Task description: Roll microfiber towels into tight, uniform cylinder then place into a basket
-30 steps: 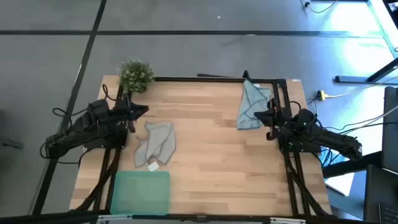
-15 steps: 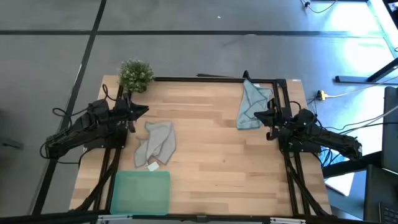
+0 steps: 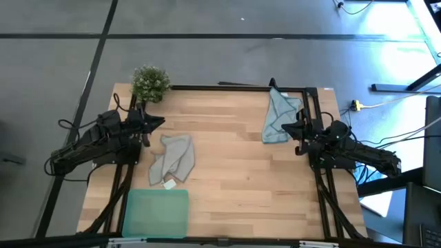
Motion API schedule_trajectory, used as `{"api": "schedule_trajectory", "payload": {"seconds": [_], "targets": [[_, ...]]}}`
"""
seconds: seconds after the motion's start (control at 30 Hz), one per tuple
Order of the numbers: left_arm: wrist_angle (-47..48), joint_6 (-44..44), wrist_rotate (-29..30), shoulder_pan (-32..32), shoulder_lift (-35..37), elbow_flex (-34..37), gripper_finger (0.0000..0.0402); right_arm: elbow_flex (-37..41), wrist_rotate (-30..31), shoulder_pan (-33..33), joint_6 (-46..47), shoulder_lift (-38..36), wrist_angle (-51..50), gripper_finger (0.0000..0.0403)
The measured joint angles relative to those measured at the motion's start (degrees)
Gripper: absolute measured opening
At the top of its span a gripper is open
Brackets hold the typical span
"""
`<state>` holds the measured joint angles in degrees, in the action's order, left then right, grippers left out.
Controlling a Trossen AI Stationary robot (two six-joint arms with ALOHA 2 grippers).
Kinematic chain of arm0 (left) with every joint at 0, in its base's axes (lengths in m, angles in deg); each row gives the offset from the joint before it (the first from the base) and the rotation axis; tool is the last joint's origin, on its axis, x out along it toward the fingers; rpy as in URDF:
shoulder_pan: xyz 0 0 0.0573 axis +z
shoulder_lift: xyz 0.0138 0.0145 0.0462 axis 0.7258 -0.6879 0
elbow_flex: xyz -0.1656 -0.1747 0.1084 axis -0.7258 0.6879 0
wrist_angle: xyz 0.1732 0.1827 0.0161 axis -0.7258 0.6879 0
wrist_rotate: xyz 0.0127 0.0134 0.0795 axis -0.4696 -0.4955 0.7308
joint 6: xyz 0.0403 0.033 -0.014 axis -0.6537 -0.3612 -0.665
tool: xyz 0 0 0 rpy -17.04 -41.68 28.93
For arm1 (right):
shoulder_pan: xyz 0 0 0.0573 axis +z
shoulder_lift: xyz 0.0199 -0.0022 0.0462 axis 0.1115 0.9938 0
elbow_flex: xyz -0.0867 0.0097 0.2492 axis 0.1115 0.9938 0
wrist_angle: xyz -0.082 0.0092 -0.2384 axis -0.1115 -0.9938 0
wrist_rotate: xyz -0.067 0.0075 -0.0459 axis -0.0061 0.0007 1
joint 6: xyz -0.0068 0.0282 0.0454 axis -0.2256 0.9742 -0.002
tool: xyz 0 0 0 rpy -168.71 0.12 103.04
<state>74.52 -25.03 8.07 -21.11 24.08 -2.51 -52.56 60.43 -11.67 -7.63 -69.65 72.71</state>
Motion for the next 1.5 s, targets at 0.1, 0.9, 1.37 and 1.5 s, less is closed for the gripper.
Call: {"api": "schedule_trajectory", "payload": {"seconds": [0.1,0.9,1.37,1.5], "targets": [[0.00,0.02,0.02,-0.02,0.01,0.02,0.0047,0.01,0.00,0.00,-0.01,0.00,-0.01,0.0019],[0.00,0.02,0.00,-0.02,0.02,0.02,0.0047,0.00,0.00,-0.02,-0.18,0.00,0.00,0.0019],[-0.07,1.51,0.00,0.00,0.01,0.02,0.0047,0.02,0.02,0.00,-2.40,0.00,-0.31,0.0019],[-2.83,2.66,-0.34,0.00,0.02,0.00,0.0047,0.01,0.21,-0.01,0.19,0.00,-0.33,0.0019]]}}
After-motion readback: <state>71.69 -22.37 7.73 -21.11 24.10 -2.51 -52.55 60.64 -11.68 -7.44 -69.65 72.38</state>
